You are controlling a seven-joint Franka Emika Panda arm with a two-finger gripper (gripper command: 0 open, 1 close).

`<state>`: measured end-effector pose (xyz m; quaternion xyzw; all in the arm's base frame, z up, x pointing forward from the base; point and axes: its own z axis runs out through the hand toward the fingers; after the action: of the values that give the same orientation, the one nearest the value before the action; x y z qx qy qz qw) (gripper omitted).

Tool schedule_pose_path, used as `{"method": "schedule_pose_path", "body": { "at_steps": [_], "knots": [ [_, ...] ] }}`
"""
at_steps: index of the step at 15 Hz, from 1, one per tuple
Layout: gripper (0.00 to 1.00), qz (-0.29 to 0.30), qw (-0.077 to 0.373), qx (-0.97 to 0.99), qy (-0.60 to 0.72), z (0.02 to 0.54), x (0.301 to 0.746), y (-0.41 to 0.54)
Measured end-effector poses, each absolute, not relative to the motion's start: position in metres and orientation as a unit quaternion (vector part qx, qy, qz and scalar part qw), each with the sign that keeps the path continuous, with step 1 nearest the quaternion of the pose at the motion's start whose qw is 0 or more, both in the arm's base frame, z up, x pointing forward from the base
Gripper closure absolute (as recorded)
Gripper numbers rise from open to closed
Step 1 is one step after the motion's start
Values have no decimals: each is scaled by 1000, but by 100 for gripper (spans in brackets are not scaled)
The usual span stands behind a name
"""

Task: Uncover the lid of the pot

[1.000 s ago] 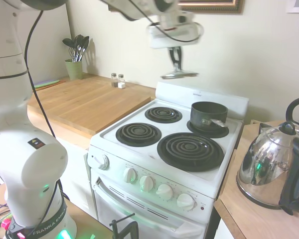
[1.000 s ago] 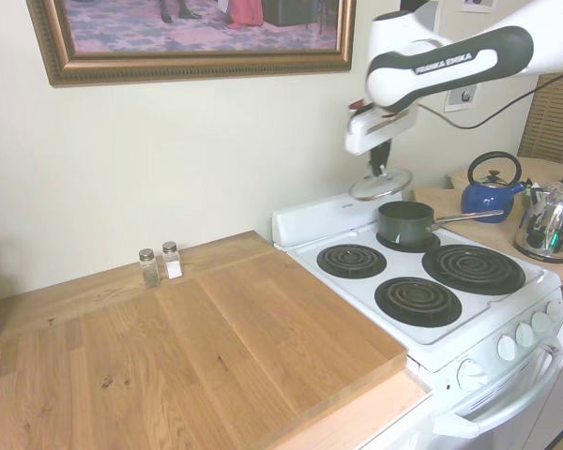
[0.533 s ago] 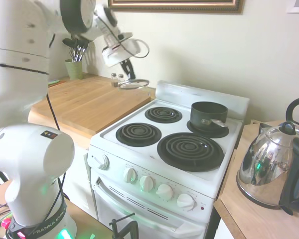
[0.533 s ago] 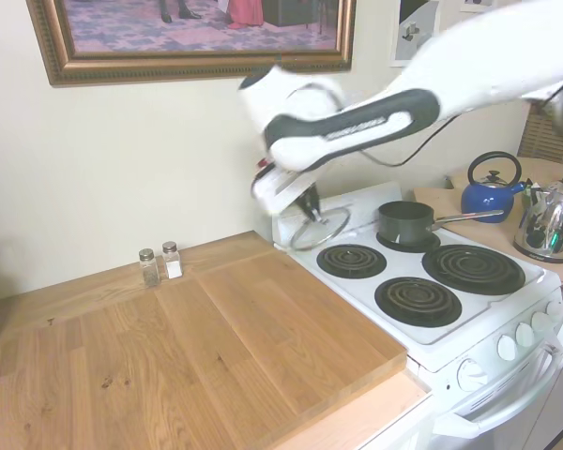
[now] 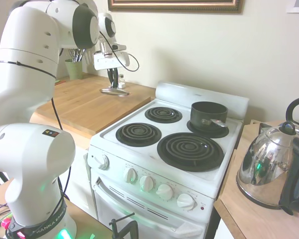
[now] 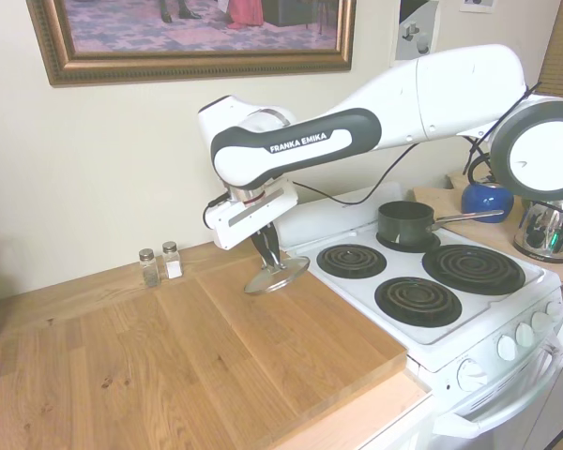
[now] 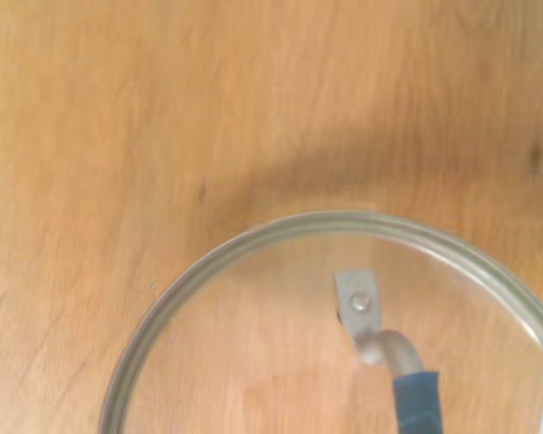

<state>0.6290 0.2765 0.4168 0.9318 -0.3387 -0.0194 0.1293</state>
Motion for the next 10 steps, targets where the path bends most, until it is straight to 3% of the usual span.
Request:
{"method": "schedule_pose_path", "body": {
  "at_steps": [7, 8, 10],
  "knots": [
    [100, -57, 144, 918, -365, 368, 649, 242],
    [0, -59, 143, 917, -367, 368, 650, 241],
    [0, -68, 145, 916, -368, 367, 649, 239]
  ]
}}
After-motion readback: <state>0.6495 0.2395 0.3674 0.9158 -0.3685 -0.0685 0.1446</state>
